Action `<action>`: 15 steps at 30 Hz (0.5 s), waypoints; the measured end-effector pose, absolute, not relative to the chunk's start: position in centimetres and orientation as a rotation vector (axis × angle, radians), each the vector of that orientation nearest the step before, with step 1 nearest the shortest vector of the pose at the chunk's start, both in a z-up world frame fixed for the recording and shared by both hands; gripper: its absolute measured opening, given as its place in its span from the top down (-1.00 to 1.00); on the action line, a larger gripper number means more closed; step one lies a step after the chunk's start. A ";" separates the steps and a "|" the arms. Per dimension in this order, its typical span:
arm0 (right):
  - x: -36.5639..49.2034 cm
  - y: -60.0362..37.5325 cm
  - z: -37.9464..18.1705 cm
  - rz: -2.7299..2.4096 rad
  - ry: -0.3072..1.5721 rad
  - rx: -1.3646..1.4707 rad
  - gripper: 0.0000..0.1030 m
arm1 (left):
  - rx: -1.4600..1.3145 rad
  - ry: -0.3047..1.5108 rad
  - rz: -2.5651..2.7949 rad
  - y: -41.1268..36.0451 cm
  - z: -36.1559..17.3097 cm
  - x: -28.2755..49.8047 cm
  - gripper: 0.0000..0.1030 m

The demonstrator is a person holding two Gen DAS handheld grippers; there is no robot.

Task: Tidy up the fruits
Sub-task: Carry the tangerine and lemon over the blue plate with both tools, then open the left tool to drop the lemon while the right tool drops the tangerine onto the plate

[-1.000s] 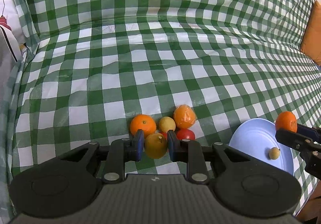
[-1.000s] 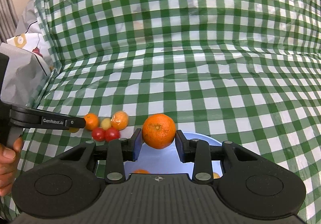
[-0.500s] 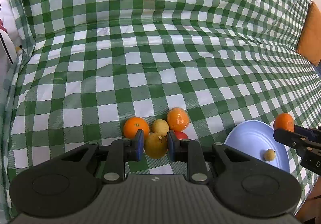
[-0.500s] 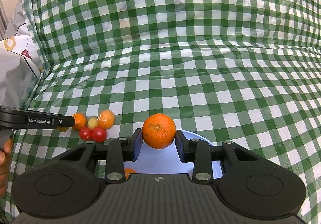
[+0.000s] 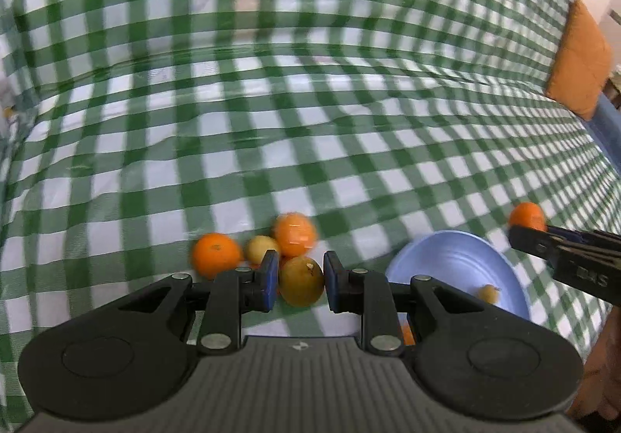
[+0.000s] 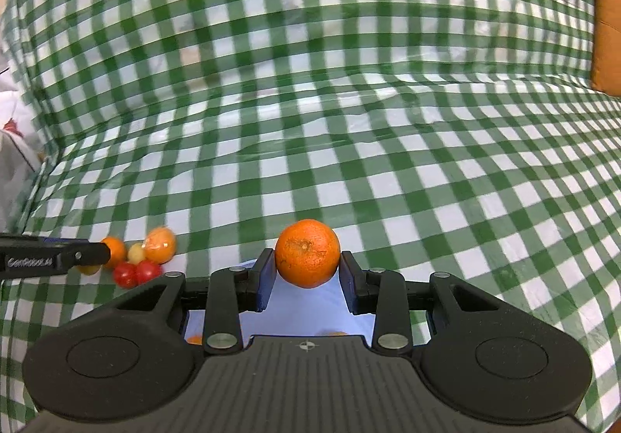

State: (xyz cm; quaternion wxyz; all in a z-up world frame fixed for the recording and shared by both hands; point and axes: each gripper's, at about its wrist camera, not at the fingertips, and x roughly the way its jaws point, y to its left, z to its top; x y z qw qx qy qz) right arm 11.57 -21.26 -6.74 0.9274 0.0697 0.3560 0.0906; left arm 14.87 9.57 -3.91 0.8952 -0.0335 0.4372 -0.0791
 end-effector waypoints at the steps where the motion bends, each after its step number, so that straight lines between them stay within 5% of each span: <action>1: 11.6 -21.4 -6.8 0.178 0.733 0.144 0.28 | -0.063 0.904 -0.189 9.0 -3.9 14.6 0.48; 15: 11.5 -22.3 -7.6 0.142 0.753 0.150 0.28 | 0.087 0.936 -0.537 -0.5 -5.7 10.8 0.48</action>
